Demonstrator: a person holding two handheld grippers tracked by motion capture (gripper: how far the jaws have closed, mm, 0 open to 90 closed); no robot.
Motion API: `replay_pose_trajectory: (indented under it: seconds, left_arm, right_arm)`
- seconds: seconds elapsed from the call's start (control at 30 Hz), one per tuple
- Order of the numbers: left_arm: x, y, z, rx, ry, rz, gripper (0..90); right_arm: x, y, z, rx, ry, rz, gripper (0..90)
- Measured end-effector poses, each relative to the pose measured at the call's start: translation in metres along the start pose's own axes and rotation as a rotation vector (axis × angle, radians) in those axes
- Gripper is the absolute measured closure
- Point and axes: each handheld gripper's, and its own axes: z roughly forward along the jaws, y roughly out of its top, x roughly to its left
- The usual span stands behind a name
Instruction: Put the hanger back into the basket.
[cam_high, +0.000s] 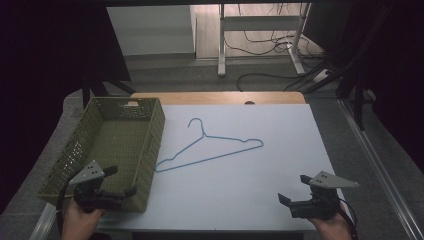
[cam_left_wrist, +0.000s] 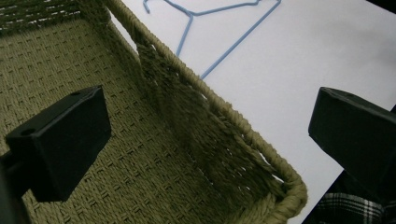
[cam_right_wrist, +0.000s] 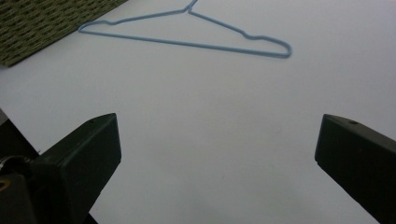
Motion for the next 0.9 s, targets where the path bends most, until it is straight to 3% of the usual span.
replay_pose_trajectory:
  seconds: [0.3, 0.63, 0.77, 0.9]
  left_arm:
    - [-0.001, -0.002, 0.004, 0.013, 0.017, 0.02, 0.0]
    - [0.002, -0.003, 0.002, -0.013, -0.012, -0.005, 0.0]
    - [0.0, -0.003, 0.002, -0.008, -0.003, 0.009, 0.0]
    - [-0.002, -0.001, 0.002, -0.004, -0.019, 0.016, 0.0]
  right_arm:
    - [-0.001, 0.0, -0.002, -0.012, -0.016, 0.004, 0.0]
    - [0.003, 0.002, 0.003, 0.0, -0.003, -0.001, 0.0]
    - [0.005, 0.004, 0.006, 0.01, -0.001, -0.002, 0.0]
    - [0.007, 0.006, 0.01, 0.023, -0.007, -0.014, 0.0]
